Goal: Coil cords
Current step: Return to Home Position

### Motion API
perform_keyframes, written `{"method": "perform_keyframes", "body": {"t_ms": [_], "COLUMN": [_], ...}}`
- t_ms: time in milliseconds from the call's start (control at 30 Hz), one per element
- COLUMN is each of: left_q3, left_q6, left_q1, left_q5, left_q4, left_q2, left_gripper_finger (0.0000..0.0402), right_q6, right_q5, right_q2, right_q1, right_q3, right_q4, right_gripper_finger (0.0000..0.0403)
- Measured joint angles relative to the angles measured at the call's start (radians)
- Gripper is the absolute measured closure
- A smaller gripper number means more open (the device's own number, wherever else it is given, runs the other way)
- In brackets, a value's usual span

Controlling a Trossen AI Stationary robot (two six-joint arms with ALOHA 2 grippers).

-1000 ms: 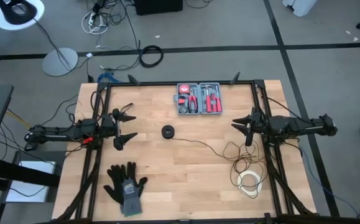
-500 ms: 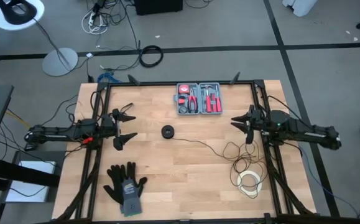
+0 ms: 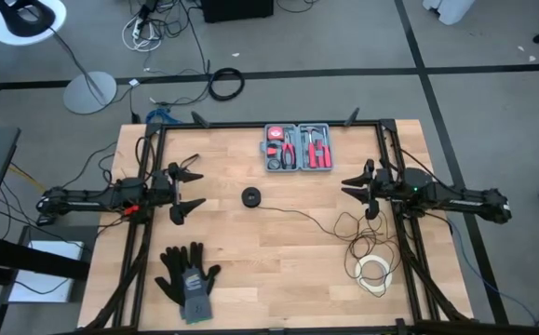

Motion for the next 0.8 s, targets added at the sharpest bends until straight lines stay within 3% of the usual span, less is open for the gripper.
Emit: {"method": "perform_keyframes", "body": {"t_ms": [367, 800], "left_q3": [0.000, 0.000], "left_q6": [0.000, 0.000], "left_q1": [0.000, 0.000], "left_q5": [0.000, 0.000], "left_q4": [0.000, -0.001], "left_q2": [0.000, 0.000], "left_gripper_finger": [0.0009, 0.0009], "right_q6": [0.029, 0.029], "right_q5": [0.001, 0.003], "right_q2": [0.101, 0.109], "right_q1": [0.019, 0.019], "right_q3": [0.000, -0.001], "right_q4": [0.000, 0.002], "right_gripper_finger": [0.0294, 0.0294]}}
